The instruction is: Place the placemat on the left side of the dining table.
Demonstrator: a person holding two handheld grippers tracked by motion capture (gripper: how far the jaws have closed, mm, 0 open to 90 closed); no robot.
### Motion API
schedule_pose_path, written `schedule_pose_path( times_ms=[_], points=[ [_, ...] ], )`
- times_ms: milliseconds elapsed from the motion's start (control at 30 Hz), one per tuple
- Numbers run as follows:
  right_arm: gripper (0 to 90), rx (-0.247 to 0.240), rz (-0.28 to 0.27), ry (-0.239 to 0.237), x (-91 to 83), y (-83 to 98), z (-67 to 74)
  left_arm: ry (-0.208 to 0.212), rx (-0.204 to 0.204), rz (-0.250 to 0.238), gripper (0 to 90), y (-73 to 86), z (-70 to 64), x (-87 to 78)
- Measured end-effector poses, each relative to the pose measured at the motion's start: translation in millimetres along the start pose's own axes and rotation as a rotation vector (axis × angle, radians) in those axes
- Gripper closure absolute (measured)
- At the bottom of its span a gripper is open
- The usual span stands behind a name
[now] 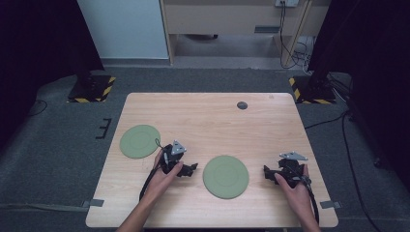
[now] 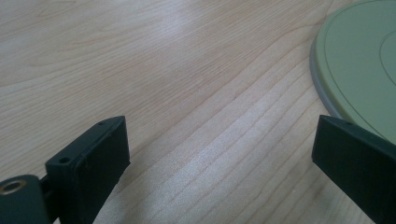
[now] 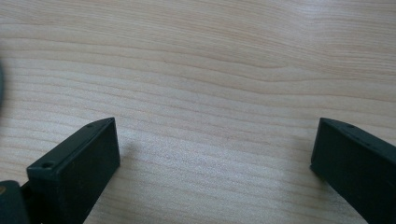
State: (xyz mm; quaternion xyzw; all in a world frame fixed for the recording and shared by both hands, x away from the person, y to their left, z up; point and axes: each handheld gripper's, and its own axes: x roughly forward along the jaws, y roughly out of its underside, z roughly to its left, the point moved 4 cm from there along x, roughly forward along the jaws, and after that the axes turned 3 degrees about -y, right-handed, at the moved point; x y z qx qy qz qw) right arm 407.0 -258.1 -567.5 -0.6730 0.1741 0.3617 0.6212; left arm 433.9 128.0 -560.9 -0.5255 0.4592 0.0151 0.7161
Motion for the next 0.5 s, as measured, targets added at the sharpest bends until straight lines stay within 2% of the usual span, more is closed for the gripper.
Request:
schedule_pose_path(
  times_ms=[233, 333, 500],
  points=[
    [1.4, 0.000, 0.000, 0.000, 0.0, 0.0, 0.0, 0.011, -0.006, 0.037, 3.3, 0.2, -3.1, 4.7],
    [1.4, 0.000, 0.000, 0.000, 0.0, 0.0, 0.0, -0.001, 0.014, 0.055, 1.5, 0.3, -6.2, 6.5],
    [1.4, 0.000, 0.001, 0.000, -0.3, 0.2, 0.1, -0.019, -0.003, 0.059, 0.0, 0.8, -7.3, 6.0]
  ],
)
